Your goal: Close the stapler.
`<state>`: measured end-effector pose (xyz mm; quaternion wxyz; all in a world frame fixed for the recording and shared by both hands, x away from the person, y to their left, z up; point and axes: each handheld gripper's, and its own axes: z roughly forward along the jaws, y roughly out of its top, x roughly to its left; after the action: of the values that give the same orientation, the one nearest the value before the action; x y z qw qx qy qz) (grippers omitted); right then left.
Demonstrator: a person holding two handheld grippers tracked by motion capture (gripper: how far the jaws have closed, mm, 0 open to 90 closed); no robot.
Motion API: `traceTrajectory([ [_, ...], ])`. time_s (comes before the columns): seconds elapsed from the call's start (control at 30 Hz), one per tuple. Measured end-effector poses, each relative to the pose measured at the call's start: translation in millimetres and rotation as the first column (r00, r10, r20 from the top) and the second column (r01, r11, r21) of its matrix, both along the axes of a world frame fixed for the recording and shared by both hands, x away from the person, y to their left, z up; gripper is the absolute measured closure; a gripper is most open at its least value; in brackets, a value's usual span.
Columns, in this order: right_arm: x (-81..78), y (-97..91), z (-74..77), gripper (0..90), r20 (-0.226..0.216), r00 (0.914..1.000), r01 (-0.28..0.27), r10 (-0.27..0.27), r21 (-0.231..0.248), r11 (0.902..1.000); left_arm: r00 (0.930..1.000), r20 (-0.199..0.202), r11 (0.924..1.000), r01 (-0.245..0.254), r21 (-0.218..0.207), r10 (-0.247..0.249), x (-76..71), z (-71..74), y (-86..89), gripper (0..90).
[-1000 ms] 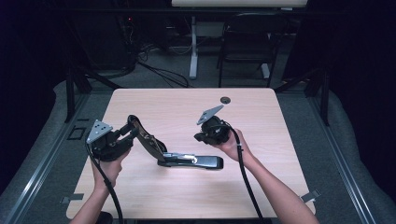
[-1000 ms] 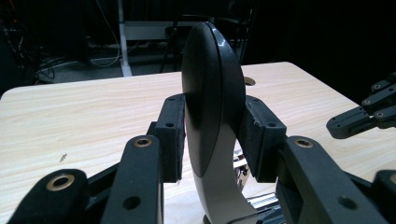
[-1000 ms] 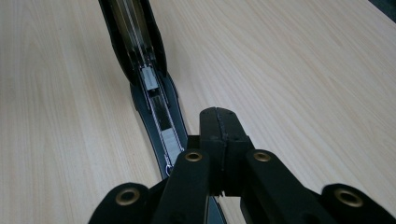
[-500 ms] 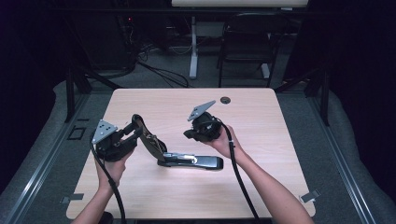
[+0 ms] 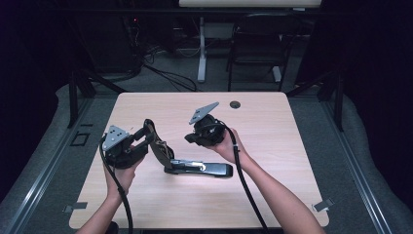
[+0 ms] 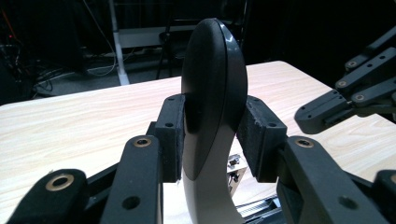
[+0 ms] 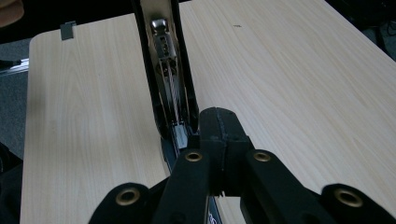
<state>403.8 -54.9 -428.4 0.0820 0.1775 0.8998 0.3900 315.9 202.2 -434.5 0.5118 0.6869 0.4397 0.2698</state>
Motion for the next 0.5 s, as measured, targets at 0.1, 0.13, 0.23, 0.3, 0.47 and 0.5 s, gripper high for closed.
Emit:
traceTrajectory([
  [0.1,-0.2,1.6,3.0,90.0,0.001,1.0000,-0.001,0.001,0.011,0.9999,1.0000,0.001,1.0000,0.005,0.003,-0.005,-0.2,0.2,-1.6,62.4],
  [0.13,-0.2,2.1,4.1,90.0,0.003,1.0000,-0.004,0.004,0.019,0.9998,1.0000,0.001,1.0000,0.007,0.003,-0.007,-0.1,0.3,-1.8,62.4],
  [0.23,-0.3,2.3,6.0,90.0,0.002,0.9999,-0.010,0.010,0.018,0.9998,0.9999,0.004,0.9999,0.016,0.006,-0.016,-0.4,0.4,-3.6,62.3],
  [0.3,-0.2,2.3,6.2,90.0,0.000,1.0000,-0.005,0.005,0.027,0.9996,0.9997,0.005,0.9997,0.022,0.013,-0.022,-0.7,0.6,-4.6,62.2],
  [0.47,1.3,1.0,11.6,90.0,0.002,1.0000,-0.006,0.006,0.047,0.9989,0.9991,0.013,0.9990,0.039,0.021,-0.039,-0.2,0.5,-10.6,61.6],
  [0.5,1.0,1.4,13.0,90.0,0.003,1.0000,-0.009,0.009,0.049,0.9988,0.9989,0.015,0.9985,0.044,0.032,-0.044,-0.5,0.5,-13.2,61.4],
])
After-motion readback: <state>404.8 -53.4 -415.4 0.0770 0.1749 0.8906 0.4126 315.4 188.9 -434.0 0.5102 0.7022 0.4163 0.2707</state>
